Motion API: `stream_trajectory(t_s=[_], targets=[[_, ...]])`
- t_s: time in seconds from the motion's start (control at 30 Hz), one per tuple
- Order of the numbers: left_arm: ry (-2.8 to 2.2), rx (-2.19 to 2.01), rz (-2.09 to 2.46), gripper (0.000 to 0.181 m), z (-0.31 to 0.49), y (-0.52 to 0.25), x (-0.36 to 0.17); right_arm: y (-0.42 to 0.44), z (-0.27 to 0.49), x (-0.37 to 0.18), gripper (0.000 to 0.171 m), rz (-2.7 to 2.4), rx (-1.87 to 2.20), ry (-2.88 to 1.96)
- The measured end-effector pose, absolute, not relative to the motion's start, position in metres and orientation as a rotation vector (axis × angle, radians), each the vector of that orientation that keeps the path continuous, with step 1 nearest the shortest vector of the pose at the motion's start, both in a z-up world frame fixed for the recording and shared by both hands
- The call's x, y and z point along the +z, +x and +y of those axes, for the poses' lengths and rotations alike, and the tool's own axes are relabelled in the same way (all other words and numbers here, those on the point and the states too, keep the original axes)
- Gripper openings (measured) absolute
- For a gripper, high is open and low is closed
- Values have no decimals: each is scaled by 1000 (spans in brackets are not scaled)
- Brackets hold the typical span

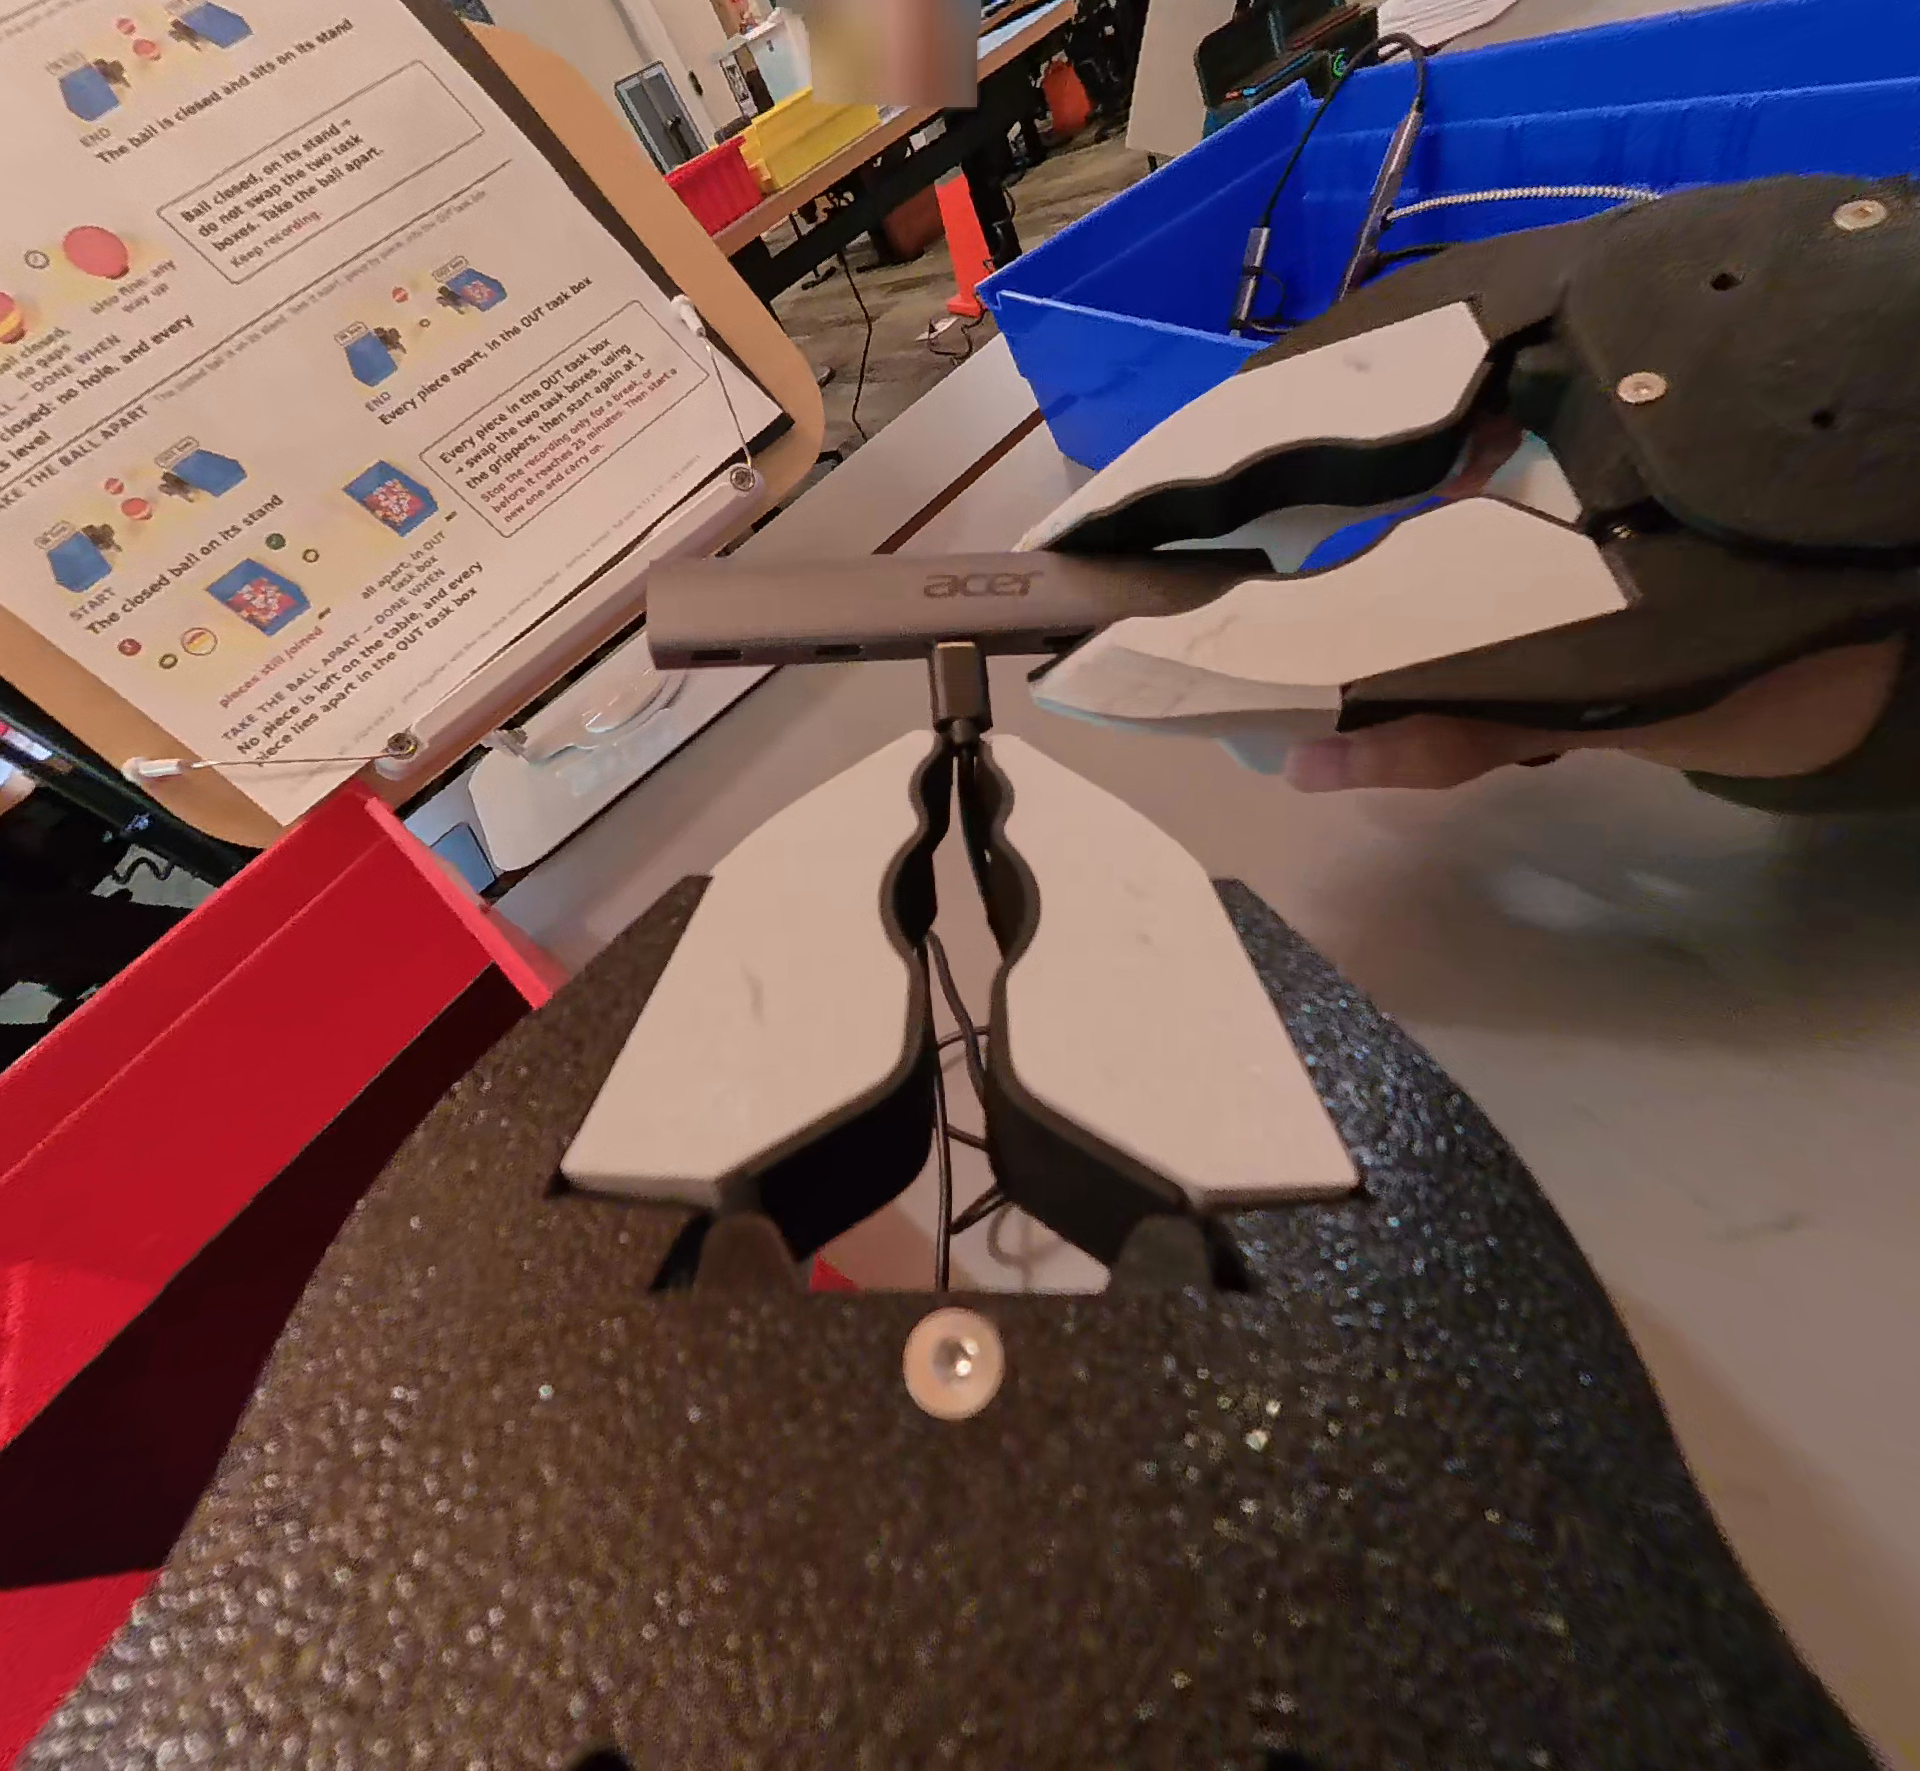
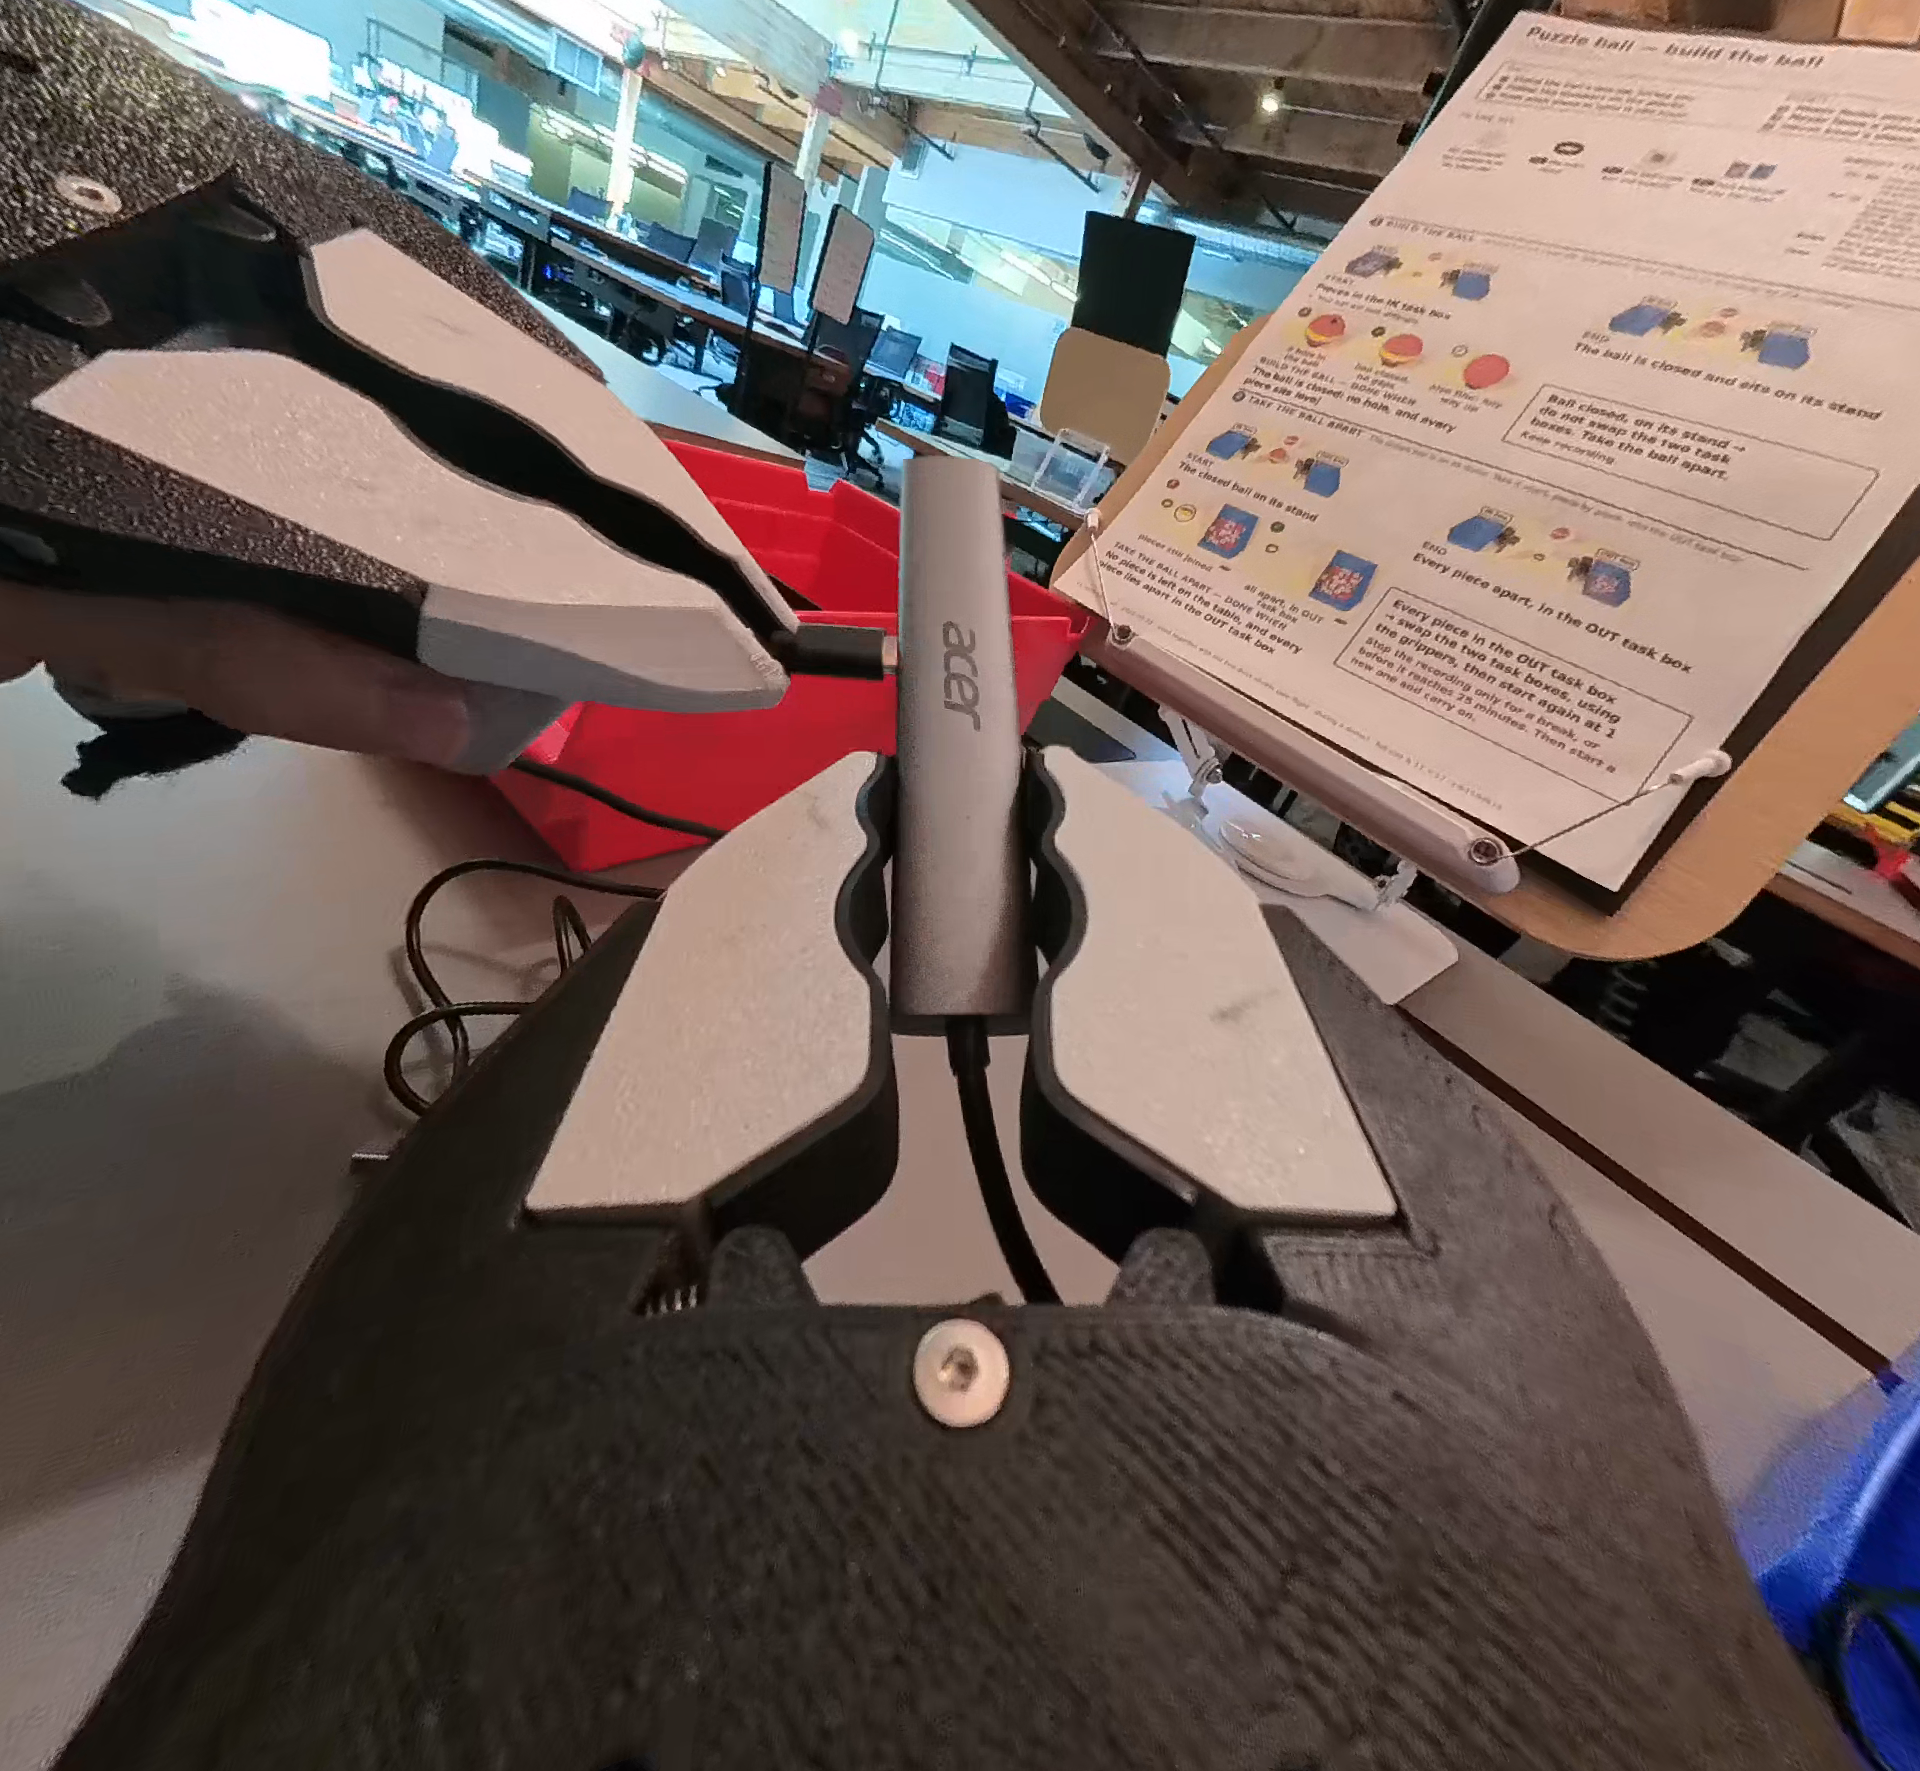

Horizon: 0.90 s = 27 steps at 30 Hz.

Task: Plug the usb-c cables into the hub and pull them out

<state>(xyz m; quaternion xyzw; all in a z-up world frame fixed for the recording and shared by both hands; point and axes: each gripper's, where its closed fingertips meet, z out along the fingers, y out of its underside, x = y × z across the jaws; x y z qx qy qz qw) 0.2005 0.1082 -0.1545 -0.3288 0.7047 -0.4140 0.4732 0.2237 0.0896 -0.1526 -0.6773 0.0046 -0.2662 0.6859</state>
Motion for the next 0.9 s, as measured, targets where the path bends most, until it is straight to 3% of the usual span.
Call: stream_trajectory(t_s=[0.33, 0.9], targets=[[-857, -884, 1699, 4, 109, 205, -163, 244, 83, -157, 24, 259, -487, -1530], [-972, -939, 1717, 4, 114, 205, -168, 229, 92, -163, 24, 152, -444, -1549]])
